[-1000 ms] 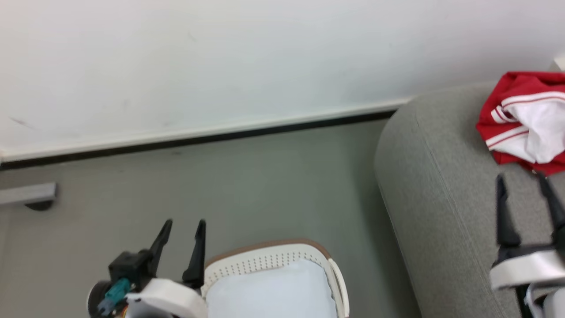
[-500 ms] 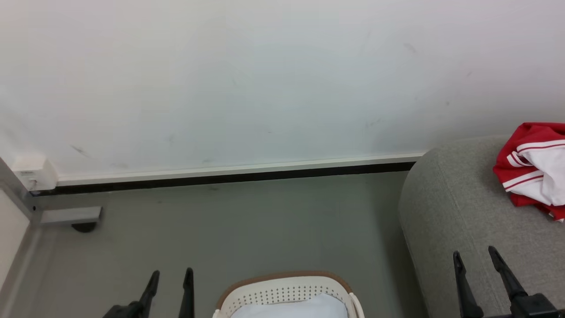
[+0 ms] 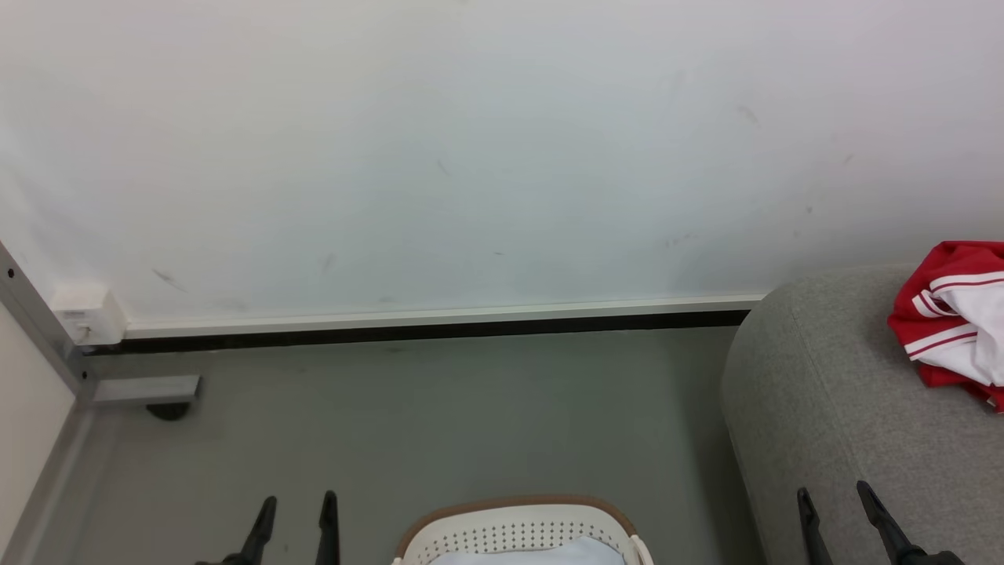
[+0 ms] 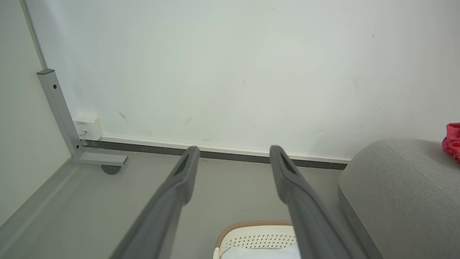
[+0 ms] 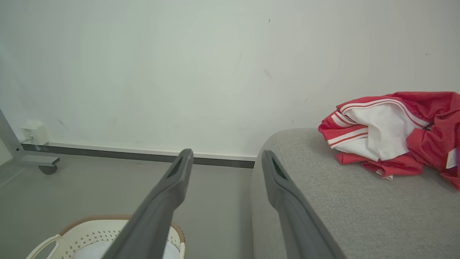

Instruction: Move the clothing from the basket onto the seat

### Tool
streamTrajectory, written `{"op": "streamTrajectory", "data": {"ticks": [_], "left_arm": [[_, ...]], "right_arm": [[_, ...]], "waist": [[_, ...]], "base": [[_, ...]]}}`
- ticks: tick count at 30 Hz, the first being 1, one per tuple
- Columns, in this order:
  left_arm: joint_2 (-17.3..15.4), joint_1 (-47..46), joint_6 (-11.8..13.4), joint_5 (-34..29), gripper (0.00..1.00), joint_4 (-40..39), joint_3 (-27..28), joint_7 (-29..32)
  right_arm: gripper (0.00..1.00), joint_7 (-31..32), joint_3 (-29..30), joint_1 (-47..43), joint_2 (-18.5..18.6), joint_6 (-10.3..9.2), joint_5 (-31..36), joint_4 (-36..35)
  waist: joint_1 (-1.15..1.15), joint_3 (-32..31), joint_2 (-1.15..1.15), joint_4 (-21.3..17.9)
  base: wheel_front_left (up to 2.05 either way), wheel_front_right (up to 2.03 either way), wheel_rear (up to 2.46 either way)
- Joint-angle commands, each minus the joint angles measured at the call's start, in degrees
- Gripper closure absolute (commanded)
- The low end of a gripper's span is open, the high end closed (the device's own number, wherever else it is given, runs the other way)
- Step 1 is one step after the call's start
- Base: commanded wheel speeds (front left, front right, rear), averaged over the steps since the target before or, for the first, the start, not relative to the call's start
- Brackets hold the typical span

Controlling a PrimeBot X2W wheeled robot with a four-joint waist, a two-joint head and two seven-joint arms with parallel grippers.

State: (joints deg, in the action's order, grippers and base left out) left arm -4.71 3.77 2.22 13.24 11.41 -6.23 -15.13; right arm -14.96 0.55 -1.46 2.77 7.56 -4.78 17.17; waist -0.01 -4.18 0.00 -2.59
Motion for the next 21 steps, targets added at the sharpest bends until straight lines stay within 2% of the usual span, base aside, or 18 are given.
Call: {"op": "streamTrajectory", "data": {"ticks": [1,21], "left_arm": [[0.2,0.7,-0.3,-1.2,0.0,-0.1,0.4,0.0],[1.5,0.8,-1.9,-2.9,0.0,1.4,2.5,0.0]], "right_arm": [[0.0,-0.1,0.3,0.5,0.0,-0.15,0.2,0.9],[0.0,-0.1,-0.7,2.3,0.0,-0.15,-0.4,3.1]], "waist": [[0.01,0.0,0.0,0.3],[0.01,0.1,0.0,0.9]], "base": [[0.0,0.0,0.0],[0.0,0.0,0.0]]}}
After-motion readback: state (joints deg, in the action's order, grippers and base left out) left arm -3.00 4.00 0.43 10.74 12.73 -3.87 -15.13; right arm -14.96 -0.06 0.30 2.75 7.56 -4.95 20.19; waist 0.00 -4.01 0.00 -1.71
